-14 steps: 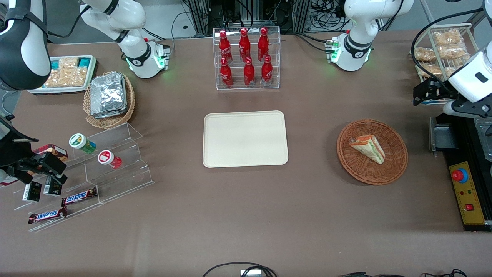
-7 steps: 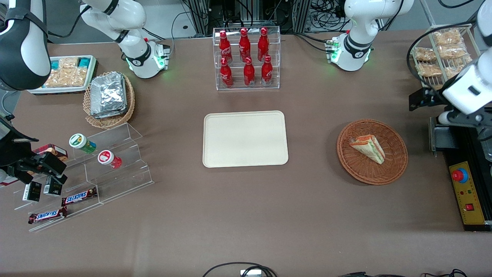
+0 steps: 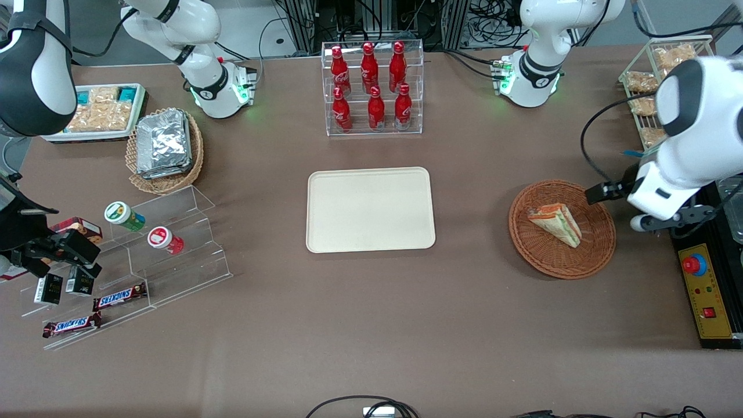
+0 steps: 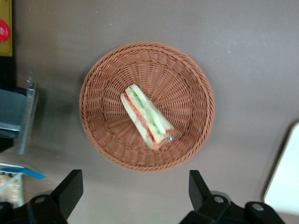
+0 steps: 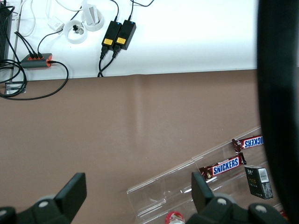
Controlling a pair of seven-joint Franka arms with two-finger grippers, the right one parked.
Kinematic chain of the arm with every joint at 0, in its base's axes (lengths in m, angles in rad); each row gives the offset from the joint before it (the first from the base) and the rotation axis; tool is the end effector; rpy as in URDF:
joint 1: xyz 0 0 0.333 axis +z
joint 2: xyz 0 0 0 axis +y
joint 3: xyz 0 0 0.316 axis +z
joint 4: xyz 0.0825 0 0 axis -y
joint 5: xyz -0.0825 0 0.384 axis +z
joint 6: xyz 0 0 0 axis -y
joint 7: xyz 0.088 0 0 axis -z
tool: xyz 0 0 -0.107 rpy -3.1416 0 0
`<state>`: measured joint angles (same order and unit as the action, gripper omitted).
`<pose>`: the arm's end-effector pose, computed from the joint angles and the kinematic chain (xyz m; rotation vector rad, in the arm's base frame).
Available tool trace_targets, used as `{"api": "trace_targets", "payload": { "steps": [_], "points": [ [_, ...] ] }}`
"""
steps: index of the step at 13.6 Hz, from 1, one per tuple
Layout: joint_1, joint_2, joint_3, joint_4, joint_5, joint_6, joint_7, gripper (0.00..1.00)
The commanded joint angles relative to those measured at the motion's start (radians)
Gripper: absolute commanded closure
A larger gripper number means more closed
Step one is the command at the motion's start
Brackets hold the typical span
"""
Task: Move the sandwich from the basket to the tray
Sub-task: 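Lower the open left gripper around the wrapped sandwich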
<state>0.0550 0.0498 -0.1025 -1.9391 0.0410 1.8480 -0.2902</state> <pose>0.5542 -0.0225 0.4459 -3.0581 -0.3509 0.2050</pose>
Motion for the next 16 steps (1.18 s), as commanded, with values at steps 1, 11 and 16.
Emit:
{"api": "trace_targets", "payload": {
  "steps": [1, 11, 16],
  "points": [
    [-0.009, -0.027, 0.001, -0.160, 0.023, 0.172, -0.157, 0.00],
    [-0.012, 0.018, 0.001, -0.395, 0.042, 0.522, -0.507, 0.00],
    [-0.012, 0.050, 0.001, -0.478, 0.042, 0.678, -0.570, 0.00]
  ]
}}
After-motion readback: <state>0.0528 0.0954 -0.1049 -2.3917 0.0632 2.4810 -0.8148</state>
